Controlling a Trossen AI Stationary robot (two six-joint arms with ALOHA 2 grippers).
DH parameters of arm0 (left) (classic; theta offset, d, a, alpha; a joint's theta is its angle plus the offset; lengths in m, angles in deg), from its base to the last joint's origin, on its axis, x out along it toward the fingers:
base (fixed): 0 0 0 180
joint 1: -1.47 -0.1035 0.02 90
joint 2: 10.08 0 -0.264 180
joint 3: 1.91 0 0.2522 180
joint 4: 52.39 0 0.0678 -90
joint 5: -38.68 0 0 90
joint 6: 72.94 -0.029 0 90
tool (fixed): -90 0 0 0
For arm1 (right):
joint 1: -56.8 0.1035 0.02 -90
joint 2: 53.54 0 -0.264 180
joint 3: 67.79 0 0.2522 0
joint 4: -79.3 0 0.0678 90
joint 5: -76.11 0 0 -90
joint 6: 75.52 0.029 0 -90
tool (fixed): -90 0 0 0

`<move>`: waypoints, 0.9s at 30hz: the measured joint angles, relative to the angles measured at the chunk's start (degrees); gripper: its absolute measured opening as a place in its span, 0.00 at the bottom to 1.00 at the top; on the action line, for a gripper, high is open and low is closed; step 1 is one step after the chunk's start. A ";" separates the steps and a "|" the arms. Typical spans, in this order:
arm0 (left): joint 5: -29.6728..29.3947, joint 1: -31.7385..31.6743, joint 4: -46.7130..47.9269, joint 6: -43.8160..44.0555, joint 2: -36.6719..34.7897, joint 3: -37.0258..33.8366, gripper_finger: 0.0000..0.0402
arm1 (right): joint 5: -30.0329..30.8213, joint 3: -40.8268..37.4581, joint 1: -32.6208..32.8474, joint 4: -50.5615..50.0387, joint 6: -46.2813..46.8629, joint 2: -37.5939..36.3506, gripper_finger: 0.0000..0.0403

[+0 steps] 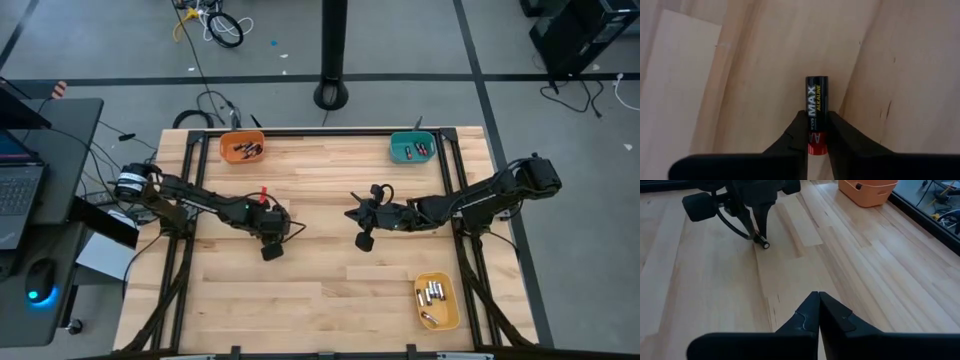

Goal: Sort batteries
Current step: Put the black-red battery into the blue bin

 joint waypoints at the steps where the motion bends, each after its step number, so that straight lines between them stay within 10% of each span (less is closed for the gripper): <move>1: -0.03 0.05 -0.27 -0.57 -0.20 -0.06 0.12 | 0.00 0.00 0.00 0.12 -0.03 0.00 0.04; 9: -4.23 0.39 -9.30 -4.96 -6.28 -0.74 0.12 | -0.02 0.00 0.00 0.28 0.04 0.00 0.06; 27: -2.19 0.10 -86.64 -18.96 -9.82 -19.99 0.12 | -7.56 0.00 1.40 29.22 -4.07 0.00 0.12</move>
